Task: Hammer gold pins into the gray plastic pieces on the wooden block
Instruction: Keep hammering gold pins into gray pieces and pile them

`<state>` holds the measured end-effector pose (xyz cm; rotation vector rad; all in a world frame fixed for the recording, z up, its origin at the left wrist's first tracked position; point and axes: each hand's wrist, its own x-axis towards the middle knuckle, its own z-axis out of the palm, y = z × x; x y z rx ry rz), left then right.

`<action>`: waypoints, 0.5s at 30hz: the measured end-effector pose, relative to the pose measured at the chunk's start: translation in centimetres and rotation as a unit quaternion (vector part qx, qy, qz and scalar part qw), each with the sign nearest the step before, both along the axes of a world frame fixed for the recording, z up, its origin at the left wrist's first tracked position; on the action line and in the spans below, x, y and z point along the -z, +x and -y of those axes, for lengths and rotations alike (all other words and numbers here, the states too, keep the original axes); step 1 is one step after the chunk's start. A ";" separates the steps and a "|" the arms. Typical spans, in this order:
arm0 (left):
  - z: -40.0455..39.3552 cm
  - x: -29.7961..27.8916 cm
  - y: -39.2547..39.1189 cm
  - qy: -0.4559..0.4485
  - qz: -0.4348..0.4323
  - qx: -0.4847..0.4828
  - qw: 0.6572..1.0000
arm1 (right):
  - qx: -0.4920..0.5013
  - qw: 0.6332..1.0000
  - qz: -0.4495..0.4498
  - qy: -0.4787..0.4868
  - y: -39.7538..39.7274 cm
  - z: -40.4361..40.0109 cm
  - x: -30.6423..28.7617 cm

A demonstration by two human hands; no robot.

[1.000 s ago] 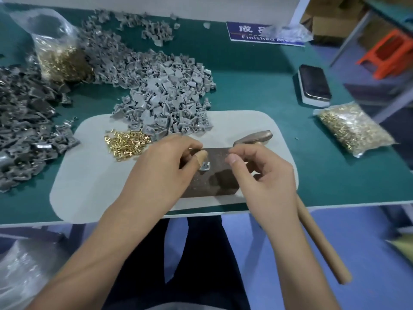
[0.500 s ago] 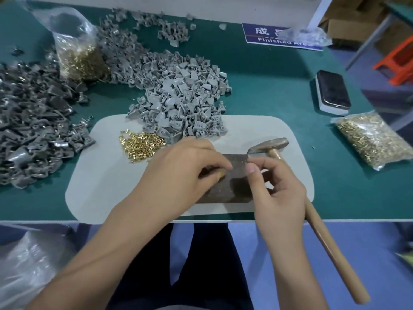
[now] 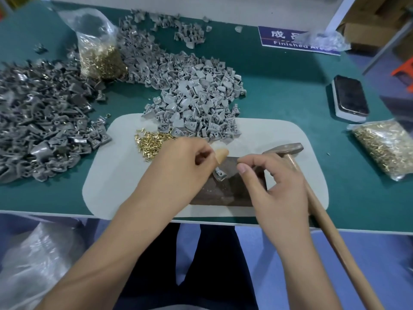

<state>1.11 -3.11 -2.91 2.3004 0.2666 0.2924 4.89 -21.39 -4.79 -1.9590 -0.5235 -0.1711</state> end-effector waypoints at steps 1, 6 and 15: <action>-0.3 0.0 -0.3 -0.013 0.014 0.006 1.000 | 0.000 1.000 -0.006 0.005 0.0 0.0 0.1; -1.7 -0.5 -1.4 0.052 0.002 0.114 0.992 | 0.002 1.000 -0.016 0.010 -0.2 0.2 0.1; -1.3 -0.3 -1.2 0.062 0.030 0.111 0.991 | -0.023 0.994 -0.003 -0.104 -0.8 -0.9 -1.0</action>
